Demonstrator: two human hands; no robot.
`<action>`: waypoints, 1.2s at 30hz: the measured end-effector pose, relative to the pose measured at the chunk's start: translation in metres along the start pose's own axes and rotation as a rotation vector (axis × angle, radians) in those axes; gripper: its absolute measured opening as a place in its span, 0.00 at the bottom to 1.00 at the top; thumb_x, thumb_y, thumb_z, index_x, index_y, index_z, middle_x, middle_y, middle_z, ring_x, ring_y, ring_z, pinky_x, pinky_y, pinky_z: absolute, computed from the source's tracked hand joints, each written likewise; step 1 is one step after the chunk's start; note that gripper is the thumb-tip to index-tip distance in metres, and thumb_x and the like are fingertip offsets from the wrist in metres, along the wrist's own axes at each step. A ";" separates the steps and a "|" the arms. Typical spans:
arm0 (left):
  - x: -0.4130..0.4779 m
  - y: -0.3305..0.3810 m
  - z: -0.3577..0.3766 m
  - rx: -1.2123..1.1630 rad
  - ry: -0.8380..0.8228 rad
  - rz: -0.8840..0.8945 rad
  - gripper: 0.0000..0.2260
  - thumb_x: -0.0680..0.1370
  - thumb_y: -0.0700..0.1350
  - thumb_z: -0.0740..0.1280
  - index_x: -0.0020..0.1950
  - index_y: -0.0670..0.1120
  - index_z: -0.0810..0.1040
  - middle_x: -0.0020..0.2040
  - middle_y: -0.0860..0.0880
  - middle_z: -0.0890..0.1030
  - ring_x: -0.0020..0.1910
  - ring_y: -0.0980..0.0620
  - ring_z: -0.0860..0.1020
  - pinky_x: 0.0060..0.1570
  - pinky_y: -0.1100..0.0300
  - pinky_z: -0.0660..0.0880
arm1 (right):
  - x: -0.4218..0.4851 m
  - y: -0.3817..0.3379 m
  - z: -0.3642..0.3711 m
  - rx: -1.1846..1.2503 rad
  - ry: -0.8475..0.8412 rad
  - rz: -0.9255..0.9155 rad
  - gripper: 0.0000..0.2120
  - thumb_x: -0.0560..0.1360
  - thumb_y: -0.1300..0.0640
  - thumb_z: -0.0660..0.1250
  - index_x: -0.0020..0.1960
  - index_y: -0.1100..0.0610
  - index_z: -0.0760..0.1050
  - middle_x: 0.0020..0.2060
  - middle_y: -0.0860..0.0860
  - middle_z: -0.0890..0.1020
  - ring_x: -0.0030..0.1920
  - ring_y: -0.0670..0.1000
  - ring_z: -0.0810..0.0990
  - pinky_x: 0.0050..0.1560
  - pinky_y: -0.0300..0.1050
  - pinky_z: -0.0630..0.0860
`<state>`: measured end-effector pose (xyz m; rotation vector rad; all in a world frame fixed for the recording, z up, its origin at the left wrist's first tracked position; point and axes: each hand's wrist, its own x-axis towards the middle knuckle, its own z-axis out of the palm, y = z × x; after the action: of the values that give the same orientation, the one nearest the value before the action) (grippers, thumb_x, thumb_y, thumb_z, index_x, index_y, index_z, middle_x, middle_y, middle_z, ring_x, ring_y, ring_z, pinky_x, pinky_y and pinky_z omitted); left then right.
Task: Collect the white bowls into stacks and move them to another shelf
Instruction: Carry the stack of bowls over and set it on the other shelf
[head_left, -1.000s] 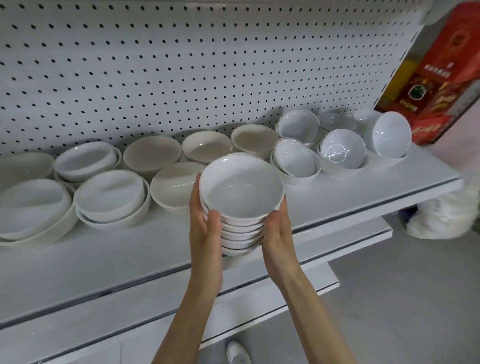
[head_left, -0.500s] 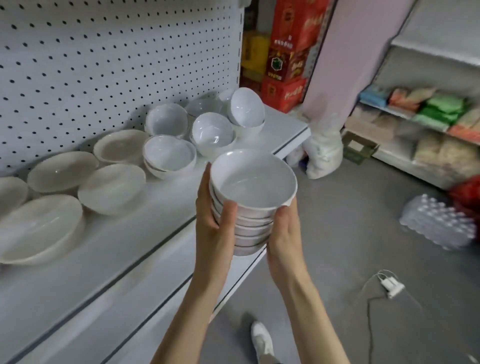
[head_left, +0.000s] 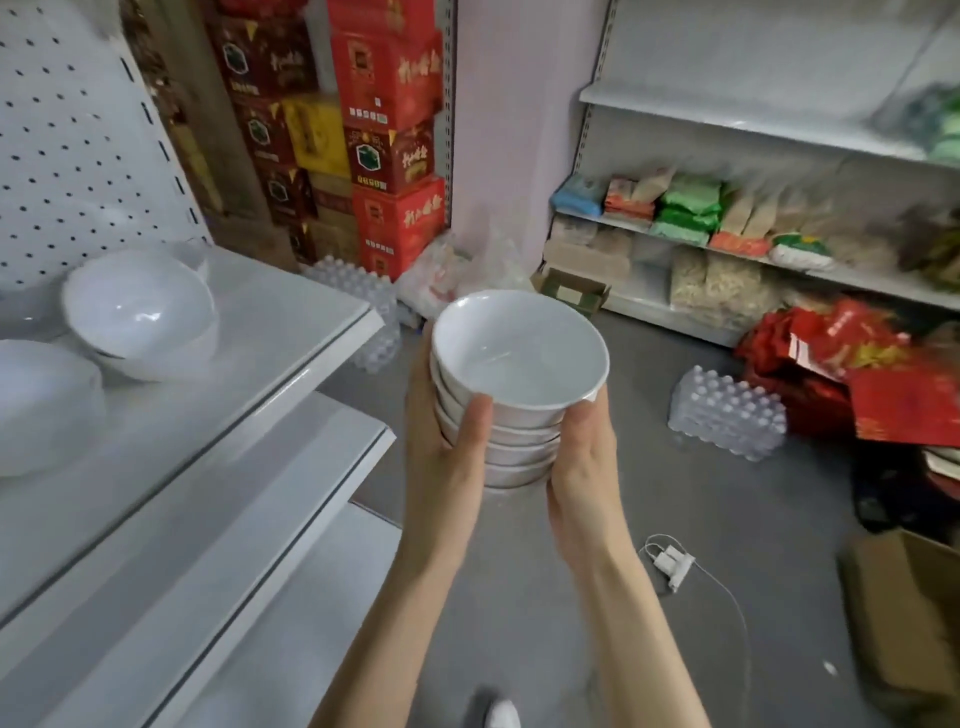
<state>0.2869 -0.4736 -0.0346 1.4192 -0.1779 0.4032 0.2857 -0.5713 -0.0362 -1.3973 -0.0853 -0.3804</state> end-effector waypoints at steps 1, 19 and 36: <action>0.010 -0.006 0.021 -0.012 -0.014 -0.002 0.45 0.67 0.75 0.61 0.76 0.49 0.61 0.72 0.52 0.70 0.69 0.58 0.69 0.65 0.65 0.68 | 0.015 -0.001 -0.017 -0.009 0.012 0.002 0.39 0.64 0.24 0.62 0.66 0.46 0.67 0.59 0.37 0.78 0.63 0.40 0.74 0.58 0.30 0.69; 0.278 -0.171 0.303 -0.133 -0.171 -0.029 0.45 0.67 0.74 0.62 0.75 0.47 0.62 0.72 0.52 0.69 0.71 0.58 0.68 0.70 0.60 0.65 | 0.360 0.075 -0.204 -0.113 0.185 -0.006 0.37 0.63 0.23 0.62 0.65 0.41 0.67 0.60 0.33 0.77 0.64 0.38 0.73 0.60 0.30 0.69; 0.606 -0.313 0.578 -0.162 -0.318 -0.047 0.44 0.65 0.75 0.63 0.74 0.51 0.63 0.70 0.55 0.72 0.67 0.61 0.71 0.64 0.65 0.70 | 0.765 0.138 -0.357 -0.156 0.341 -0.068 0.32 0.68 0.32 0.63 0.68 0.44 0.66 0.62 0.34 0.76 0.64 0.36 0.73 0.58 0.26 0.68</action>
<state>1.0297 -0.9708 -0.0194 1.3184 -0.4249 0.1186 0.9866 -1.0620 -0.0154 -1.4660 0.1805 -0.6883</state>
